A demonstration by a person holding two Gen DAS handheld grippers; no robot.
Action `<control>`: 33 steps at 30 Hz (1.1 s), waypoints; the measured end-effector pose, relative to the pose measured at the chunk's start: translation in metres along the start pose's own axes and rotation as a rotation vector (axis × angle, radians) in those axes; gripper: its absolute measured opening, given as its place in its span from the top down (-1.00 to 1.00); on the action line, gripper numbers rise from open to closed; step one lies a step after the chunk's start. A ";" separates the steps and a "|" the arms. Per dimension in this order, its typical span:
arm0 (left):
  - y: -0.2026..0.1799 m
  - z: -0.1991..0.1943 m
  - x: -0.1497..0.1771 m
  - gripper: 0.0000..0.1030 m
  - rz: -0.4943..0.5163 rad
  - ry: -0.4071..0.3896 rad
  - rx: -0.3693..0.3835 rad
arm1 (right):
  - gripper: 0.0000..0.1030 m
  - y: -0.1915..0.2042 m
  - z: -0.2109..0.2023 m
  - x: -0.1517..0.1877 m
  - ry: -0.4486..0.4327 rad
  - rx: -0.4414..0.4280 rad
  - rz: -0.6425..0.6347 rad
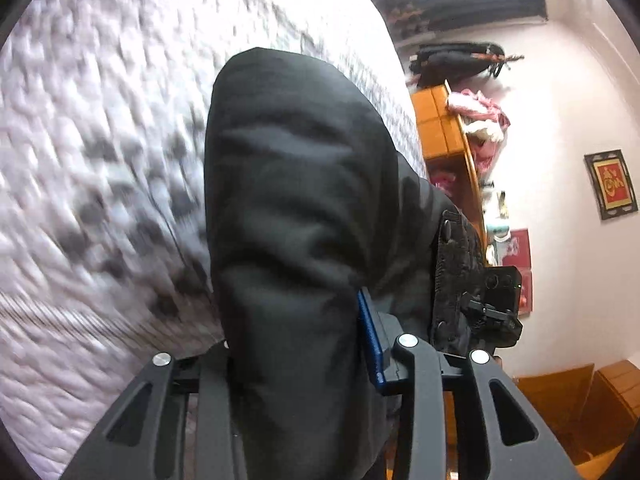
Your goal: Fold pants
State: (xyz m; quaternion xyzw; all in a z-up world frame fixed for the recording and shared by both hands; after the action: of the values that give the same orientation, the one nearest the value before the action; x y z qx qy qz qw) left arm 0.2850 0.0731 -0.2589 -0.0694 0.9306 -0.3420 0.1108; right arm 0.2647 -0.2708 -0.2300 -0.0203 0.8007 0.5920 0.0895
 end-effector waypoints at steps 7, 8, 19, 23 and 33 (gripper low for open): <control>0.039 -0.029 -0.085 0.30 -0.034 -0.065 -0.057 | 0.13 0.015 0.080 -0.086 0.054 0.000 -0.030; 0.048 -0.029 -0.095 0.30 -0.043 -0.064 -0.063 | 0.13 0.011 0.095 -0.100 0.063 0.002 -0.019; 0.120 -0.010 -0.127 0.05 -0.156 0.000 -0.055 | -0.42 -0.068 0.153 -0.143 0.103 0.062 0.134; 0.135 -0.041 -0.115 -0.55 -0.133 -0.031 -0.119 | -0.59 -0.057 0.125 -0.141 0.029 0.118 0.121; 0.089 -0.084 -0.162 -0.70 -0.036 -0.254 -0.440 | -0.60 0.024 0.110 -0.183 -0.097 0.094 -0.060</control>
State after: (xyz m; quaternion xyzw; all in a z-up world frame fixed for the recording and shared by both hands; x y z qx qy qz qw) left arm 0.4158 0.2258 -0.2284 -0.1510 0.9598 -0.1218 0.2029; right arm 0.4543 -0.1722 -0.2078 -0.0113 0.8213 0.5512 0.1468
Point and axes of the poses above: each gripper's, at about its wrist camera, not at the fingertips, and z roughly the way its jaws point, y to its left, x to its underside, the point moved 3 cm from there along z, roughly the way its jaws point, and after that the axes turned 12 degrees about -x, right-handed, at the moved point
